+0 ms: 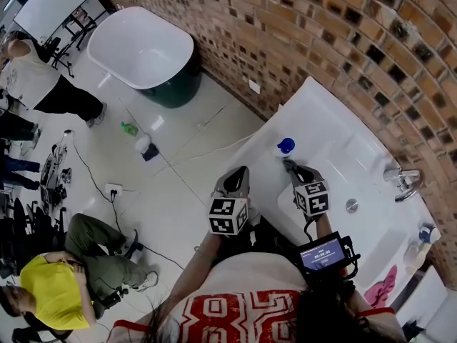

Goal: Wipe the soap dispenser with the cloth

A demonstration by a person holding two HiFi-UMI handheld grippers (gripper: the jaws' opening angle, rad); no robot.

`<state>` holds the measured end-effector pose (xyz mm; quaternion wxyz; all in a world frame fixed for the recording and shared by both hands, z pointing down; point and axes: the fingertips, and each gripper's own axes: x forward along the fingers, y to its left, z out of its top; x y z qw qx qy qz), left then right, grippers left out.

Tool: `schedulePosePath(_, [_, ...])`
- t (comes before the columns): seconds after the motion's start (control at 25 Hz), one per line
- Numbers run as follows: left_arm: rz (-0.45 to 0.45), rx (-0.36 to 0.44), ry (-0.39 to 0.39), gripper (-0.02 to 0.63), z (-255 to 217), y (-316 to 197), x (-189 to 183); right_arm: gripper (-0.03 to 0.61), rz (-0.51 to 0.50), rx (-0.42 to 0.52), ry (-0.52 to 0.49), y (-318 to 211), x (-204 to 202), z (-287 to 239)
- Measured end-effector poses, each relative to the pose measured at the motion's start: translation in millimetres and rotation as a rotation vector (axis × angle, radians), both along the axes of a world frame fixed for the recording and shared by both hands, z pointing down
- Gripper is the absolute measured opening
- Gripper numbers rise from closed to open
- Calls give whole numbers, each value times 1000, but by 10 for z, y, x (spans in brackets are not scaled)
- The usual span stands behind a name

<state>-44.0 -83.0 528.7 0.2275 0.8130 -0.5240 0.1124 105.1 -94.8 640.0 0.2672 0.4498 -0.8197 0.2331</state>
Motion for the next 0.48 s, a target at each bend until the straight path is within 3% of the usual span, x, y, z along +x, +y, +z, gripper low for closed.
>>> schedulePosePath(0.28, [34,-1,1,3,10,-5,127,48,74,1,18,-128,358,21])
schedulePosePath(0.48, [30,-5,3,3,15,-9,118,48,56,-14,-4,-38,279,-32])
